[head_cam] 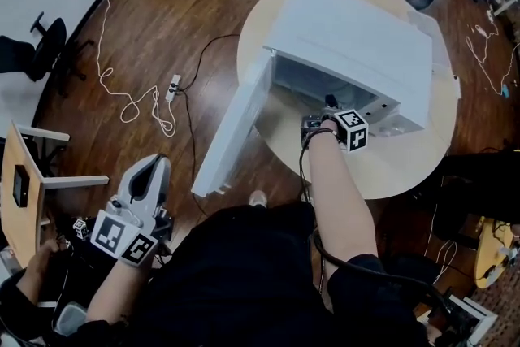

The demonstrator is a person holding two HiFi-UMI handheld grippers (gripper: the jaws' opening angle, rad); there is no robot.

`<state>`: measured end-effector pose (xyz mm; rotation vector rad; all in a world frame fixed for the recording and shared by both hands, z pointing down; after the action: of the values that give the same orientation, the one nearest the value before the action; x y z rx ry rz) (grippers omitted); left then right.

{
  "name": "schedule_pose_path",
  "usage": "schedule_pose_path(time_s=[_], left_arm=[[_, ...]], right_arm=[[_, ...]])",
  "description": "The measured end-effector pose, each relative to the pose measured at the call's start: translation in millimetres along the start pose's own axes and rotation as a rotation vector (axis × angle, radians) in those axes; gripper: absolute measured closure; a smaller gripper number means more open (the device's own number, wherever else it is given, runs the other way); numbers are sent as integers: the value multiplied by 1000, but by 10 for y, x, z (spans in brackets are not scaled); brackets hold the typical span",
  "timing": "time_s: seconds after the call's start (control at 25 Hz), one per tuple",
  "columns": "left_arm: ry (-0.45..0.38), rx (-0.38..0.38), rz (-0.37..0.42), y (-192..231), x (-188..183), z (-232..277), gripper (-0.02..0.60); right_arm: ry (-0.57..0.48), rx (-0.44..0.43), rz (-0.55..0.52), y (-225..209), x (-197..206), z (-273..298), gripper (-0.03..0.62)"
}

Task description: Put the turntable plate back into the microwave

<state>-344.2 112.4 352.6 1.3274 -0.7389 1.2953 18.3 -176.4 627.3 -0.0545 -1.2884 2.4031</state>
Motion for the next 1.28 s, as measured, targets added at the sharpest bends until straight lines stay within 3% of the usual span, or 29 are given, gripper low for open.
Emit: schedule_pose_path(time_s=[0.12, 0.2, 0.36, 0.48, 0.56, 0.76, 0.88, 0.96, 1.0, 1.08, 1.16, 1.2, 1.28], left_arm=[[18, -3, 5, -59, 46, 0, 580], [27, -14, 1, -82, 77, -11, 580], [35, -22, 13, -124, 74, -59, 580], [24, -23, 33, -121, 28, -99, 580], [17, -18, 40, -118, 3, -93, 580], [-11, 28, 52, -228, 8, 56, 580], [-15, 111, 95, -444, 21, 301, 580], [-6, 170, 119, -612, 50, 558, 579], [-2, 199, 117, -697, 75, 715, 580], [0, 258, 93, -884, 134, 1058, 580], [0, 310, 53, -1088, 190, 1408, 580], [0, 325, 24, -1178, 212, 1577, 579], [-17, 317, -16, -1313, 234, 1855, 580]], right_arm=[[7, -70, 75, 58, -49, 117, 531], [14, -124, 61, 201, -92, 192, 534], [15, -84, 33, 220, -58, 169, 548], [-18, -127, 28, 117, -49, 81, 548], [-37, -167, -26, 148, -112, 34, 547], [28, -154, -163, 281, -199, -217, 514], [140, -233, -386, 180, -52, -595, 516], [213, -349, -627, 138, 42, -959, 591], [217, -418, -781, 173, 26, -1164, 591], [154, -537, -1132, 376, -126, -1608, 591], [40, -591, -1442, 656, -335, -2049, 591], [-23, -600, -1548, 779, -438, -2241, 591], [-139, -597, -1642, 935, -633, -2530, 592]])
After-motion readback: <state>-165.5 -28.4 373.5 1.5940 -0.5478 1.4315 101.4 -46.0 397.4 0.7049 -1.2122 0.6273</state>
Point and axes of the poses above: the fingertips, and each gripper's own axes: z forward along the fingers, y to its left, x out of its underside, the point moved 8 cm from there along -z, backward along the fingers, and after that the axes turned 2 degrees about -z, right-handed, at the moved point
